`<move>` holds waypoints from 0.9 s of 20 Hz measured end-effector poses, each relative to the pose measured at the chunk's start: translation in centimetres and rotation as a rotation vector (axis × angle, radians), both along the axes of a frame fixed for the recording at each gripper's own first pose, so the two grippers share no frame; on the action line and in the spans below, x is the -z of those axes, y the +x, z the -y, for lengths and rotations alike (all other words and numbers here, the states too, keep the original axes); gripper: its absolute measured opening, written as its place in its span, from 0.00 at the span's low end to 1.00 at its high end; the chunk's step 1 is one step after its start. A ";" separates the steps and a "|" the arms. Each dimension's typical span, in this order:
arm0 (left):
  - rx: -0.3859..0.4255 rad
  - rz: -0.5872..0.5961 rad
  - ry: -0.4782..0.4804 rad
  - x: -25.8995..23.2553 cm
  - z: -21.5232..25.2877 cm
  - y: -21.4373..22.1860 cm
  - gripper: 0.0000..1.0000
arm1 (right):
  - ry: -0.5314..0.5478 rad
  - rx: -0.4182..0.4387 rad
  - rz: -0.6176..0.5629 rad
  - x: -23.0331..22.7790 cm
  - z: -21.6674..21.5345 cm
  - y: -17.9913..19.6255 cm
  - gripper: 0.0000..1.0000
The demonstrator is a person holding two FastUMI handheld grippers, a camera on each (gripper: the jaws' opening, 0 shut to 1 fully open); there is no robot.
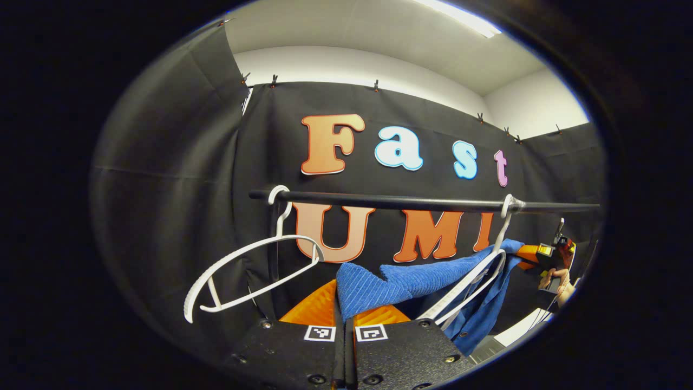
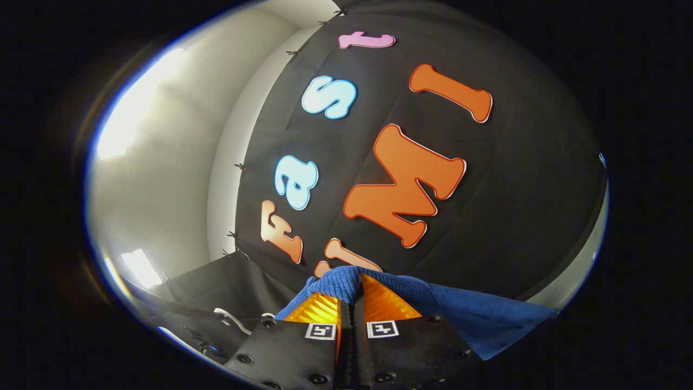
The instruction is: Grasp the clothes on the hanger with both hands and then place them into the laundry hamper below.
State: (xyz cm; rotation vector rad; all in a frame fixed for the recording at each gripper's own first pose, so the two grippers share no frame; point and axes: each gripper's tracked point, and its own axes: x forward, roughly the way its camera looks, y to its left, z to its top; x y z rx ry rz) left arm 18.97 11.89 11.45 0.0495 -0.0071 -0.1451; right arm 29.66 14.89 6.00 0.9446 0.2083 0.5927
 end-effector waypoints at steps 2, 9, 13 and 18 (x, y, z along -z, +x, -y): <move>0.012 -0.025 -0.041 1.1 0.1 0.2 0.00 | -0.007 0.017 -0.013 0.8 0.2 0.7 0.07; 0.003 -0.092 -0.091 4.6 -0.6 0.1 0.00 | -0.068 0.039 -0.077 5.0 0.1 1.8 0.07; -0.009 -0.138 -0.111 6.9 -1.2 -0.6 0.00 | -0.089 0.037 -0.128 8.1 0.2 0.9 0.07; -0.037 -0.183 -0.091 10.0 -1.8 -1.8 0.00 | -0.120 0.044 -0.177 11.7 0.5 -0.6 0.07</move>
